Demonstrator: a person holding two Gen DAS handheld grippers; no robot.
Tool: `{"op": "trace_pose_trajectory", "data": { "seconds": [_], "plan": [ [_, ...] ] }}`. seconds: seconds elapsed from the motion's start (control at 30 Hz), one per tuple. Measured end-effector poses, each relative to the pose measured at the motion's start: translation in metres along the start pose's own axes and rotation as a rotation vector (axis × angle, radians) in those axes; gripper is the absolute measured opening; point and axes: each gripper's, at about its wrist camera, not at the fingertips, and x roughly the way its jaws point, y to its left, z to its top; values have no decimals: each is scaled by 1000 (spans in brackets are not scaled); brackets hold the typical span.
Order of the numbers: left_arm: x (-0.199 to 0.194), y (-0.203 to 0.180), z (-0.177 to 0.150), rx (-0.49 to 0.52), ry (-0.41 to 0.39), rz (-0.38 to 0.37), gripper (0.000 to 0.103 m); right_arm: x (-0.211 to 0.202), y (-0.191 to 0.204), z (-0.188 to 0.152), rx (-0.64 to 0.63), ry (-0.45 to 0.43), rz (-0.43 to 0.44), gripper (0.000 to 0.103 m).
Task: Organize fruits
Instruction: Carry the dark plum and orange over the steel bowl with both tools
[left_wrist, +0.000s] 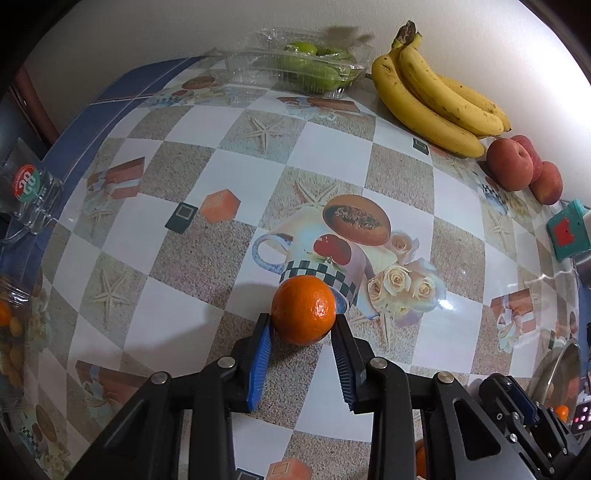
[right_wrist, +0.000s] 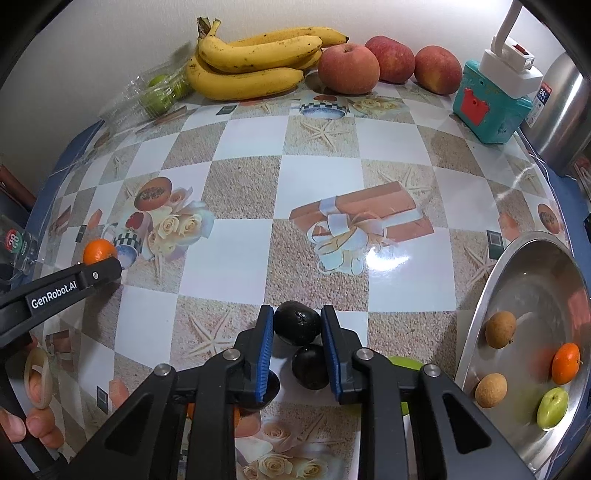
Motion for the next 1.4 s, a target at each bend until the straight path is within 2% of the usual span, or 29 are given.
{"op": "trace_pose_trajectory", "data": {
  "seconds": [0.83, 1.2, 1.4],
  "plan": [
    [-50, -1, 4, -6, -113, -37, 34, -57, -1, 10, 29, -131, 32, 27],
    [-70, -19, 0, 40, -154, -67, 34, -70, -23, 8, 88, -150, 29, 27],
    [-74, -34, -5, 65, -147, -117, 34, -76, -42, 7, 142, -157, 36, 27]
  ]
}}
